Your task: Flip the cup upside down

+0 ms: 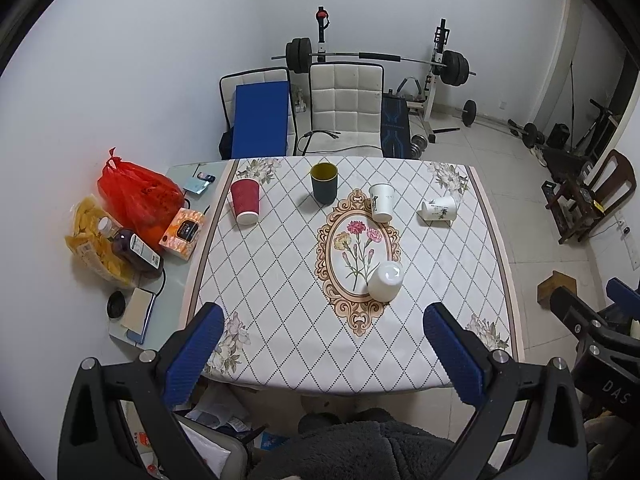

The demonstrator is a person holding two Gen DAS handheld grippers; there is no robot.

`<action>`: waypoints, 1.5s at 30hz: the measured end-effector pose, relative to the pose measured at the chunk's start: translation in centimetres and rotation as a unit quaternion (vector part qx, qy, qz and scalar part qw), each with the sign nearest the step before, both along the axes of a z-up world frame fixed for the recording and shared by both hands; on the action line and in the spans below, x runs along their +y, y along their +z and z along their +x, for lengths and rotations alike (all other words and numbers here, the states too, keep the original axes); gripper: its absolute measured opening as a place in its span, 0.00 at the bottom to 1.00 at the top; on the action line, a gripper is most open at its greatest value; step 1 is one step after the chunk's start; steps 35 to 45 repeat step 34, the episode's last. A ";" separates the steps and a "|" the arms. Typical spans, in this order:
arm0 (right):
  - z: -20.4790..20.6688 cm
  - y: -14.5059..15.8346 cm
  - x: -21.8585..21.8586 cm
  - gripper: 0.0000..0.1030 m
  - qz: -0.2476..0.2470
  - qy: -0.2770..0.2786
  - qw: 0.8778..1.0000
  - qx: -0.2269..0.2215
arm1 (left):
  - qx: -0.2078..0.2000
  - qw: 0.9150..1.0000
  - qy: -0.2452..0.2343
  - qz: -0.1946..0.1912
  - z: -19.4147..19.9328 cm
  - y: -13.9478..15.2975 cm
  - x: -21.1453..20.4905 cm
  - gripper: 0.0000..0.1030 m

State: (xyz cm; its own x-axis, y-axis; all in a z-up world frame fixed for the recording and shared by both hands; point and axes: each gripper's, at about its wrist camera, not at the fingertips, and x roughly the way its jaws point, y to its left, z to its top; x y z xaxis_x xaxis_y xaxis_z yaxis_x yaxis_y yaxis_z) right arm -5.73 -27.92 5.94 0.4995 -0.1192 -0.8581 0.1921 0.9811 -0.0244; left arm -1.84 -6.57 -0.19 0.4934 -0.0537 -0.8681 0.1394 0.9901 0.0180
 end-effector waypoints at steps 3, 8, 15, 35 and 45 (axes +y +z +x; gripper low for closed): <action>-0.2 0.1 0.0 0.99 0.003 0.000 1.000 -0.002 | 0.000 1.000 0.000 0.000 0.0 0.0 0.0 0.99; -0.2 0.1 -0.1 0.99 0.001 0.001 1.000 -0.002 | 0.000 1.000 0.001 0.000 -0.2 0.1 0.0 0.99; -0.5 0.5 -0.1 0.99 -0.002 0.006 1.000 -0.005 | 0.001 1.000 0.004 -0.001 -0.6 0.4 -0.1 0.99; -0.9 0.9 0.3 0.99 -0.002 0.010 1.000 -0.008 | -0.005 1.000 0.013 0.000 -0.6 0.9 -0.1 0.99; -0.9 0.9 0.3 0.99 -0.002 0.010 1.000 -0.008 | -0.005 1.000 0.013 0.000 -0.6 0.9 -0.1 0.99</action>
